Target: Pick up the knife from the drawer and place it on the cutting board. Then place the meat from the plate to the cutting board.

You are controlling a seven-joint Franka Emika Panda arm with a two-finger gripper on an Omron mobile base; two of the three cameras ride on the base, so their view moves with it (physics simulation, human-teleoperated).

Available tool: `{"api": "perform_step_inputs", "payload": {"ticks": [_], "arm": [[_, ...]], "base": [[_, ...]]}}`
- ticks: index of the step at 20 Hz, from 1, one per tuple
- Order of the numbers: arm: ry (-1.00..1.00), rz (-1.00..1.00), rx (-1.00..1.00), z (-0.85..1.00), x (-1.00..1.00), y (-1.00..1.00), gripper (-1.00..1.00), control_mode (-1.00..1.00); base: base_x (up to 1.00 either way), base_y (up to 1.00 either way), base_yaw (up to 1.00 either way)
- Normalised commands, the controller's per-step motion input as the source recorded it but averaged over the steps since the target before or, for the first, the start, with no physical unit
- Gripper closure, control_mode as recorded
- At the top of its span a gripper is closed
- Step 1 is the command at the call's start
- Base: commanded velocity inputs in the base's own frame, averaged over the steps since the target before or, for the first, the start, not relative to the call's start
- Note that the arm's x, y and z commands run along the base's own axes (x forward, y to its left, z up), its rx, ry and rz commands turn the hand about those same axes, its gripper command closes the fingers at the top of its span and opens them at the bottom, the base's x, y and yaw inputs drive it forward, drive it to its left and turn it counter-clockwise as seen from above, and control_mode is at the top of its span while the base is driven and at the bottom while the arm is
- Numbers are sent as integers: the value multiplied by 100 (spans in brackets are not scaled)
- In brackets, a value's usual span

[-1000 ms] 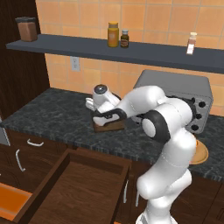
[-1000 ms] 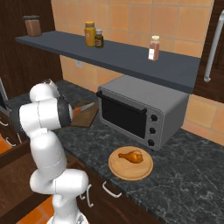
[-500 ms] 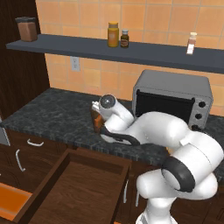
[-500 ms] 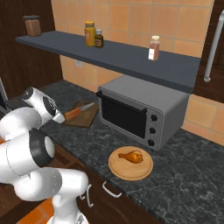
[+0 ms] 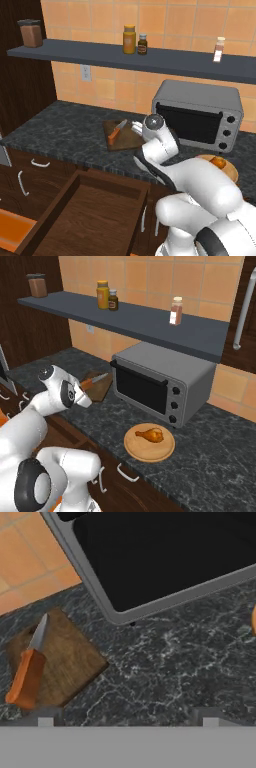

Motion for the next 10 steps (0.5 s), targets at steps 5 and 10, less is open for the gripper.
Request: {"api": "perform_step_inputs", "payload": {"ticks": [5,10], "arm": [[14,1,-5,5,-70,-95,-100,-100],[4,-1,0,-2,-64,-98,-100,-100]], "base": [[0,0,0],[0,0,0]]}}
